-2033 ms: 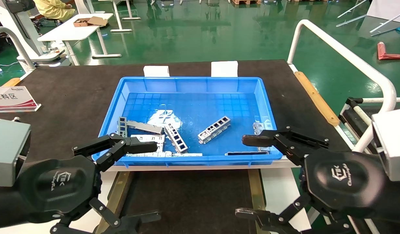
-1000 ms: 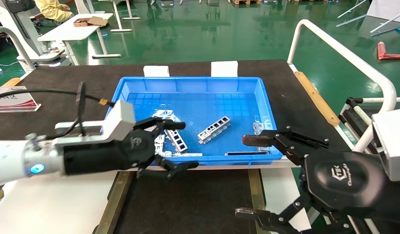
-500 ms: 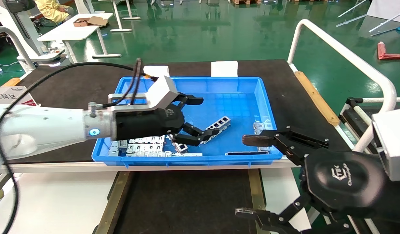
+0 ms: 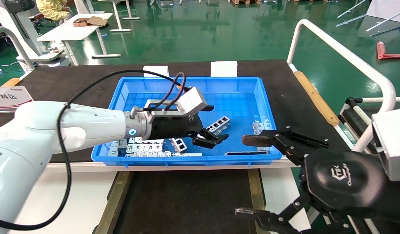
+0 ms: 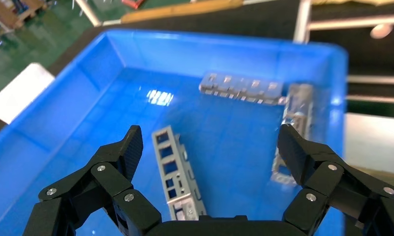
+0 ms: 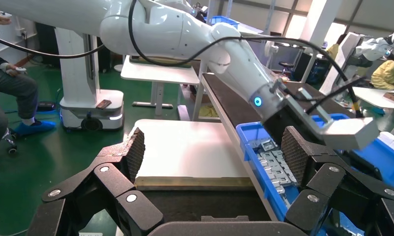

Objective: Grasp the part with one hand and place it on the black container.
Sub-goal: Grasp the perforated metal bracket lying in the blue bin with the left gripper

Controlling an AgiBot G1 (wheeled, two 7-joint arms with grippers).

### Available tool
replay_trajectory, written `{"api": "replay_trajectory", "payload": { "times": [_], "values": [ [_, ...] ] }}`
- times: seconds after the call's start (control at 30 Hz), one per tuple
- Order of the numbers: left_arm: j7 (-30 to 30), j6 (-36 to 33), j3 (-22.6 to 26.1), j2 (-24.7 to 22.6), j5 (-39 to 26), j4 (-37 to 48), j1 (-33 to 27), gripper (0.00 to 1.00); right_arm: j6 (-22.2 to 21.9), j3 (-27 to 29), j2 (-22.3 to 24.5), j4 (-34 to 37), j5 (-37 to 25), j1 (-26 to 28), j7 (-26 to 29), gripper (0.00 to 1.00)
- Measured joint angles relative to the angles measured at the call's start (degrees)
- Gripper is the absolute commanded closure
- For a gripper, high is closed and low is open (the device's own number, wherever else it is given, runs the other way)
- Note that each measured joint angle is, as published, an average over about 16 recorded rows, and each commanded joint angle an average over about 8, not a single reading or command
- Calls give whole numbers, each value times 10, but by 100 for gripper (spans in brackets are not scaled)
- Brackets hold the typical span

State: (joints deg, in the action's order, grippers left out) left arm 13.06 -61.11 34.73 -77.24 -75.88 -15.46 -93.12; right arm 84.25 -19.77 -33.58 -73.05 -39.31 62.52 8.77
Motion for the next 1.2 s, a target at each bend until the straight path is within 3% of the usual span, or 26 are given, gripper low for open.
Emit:
{"api": "replay_trajectory", "payload": {
  "times": [0.5,0.6,0.67,0.73,0.83,0.9,0.97,1.0,1.2],
  "values": [
    [-56,103,94,-13,27,-37,16,1,0,0,0,0,0,0,0,0],
    [-72,118,117,-13,35,-46,18,10,0,0,0,0,0,0,0,0],
    [-82,127,132,-13,40,-51,19,24,0,0,0,0,0,0,0,0],
    [-91,136,146,-13,45,-55,19,46,0,0,0,0,0,0,0,11],
    [-101,149,167,-13,54,-60,21,78,0,0,0,0,0,0,0,49],
    [-107,156,179,-12,60,-62,22,93,0,0,0,0,0,0,0,74],
    [-112,164,191,-12,66,-63,23,100,0,0,0,0,0,0,0,96],
    [-114,167,196,-12,69,-64,23,100,0,0,0,0,0,0,0,100],
    [-121,187,225,-11,89,-64,27,100,0,0,0,0,0,0,0,100]
  ]
}}
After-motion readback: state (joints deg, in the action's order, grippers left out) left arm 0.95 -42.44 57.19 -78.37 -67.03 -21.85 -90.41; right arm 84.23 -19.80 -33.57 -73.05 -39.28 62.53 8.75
